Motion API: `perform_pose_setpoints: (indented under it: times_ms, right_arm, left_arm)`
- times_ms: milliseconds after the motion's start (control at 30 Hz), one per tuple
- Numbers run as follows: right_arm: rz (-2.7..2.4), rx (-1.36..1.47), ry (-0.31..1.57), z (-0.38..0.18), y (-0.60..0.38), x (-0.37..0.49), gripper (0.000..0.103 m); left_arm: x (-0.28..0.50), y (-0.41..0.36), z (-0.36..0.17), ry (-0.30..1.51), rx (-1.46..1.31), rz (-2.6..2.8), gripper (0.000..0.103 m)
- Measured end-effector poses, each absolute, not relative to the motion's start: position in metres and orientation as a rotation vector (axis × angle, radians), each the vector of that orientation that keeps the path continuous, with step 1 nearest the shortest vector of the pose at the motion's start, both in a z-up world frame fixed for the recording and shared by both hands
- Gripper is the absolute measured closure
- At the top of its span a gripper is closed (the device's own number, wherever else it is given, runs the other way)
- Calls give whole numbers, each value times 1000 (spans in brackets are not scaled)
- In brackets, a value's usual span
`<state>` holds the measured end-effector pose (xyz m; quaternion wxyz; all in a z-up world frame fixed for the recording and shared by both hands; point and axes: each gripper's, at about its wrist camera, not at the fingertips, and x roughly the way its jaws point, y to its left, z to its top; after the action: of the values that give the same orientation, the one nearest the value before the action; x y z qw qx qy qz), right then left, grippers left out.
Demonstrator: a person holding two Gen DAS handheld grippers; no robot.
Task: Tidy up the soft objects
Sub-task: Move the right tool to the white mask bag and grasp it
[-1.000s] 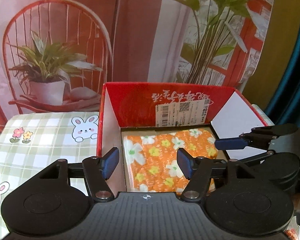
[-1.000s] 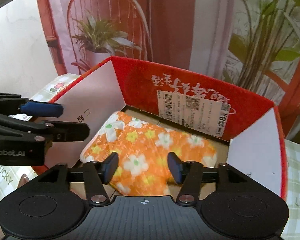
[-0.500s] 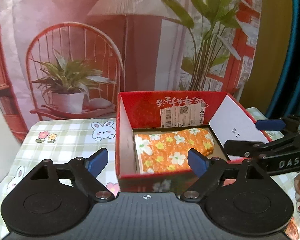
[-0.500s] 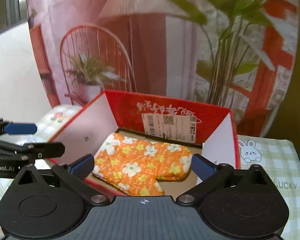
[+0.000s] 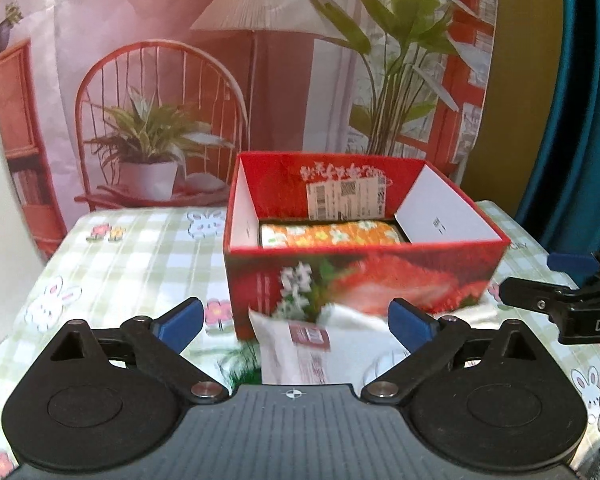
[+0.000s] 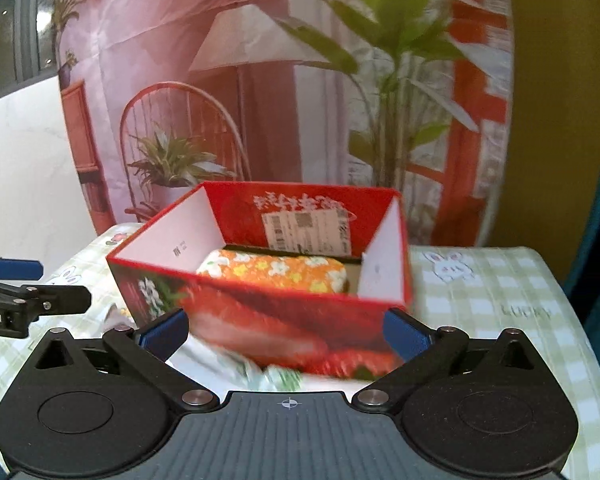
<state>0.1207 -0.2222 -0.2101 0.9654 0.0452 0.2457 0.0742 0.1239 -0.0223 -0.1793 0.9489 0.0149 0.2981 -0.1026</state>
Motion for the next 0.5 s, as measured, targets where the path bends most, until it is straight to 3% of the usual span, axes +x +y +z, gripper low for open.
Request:
perform_pose_setpoints:
  times_ms: [500]
  right_arm:
    - [166, 190, 663, -288, -217, 74, 1]
  left_arm:
    - [109, -15, -209, 639, 0, -211, 4]
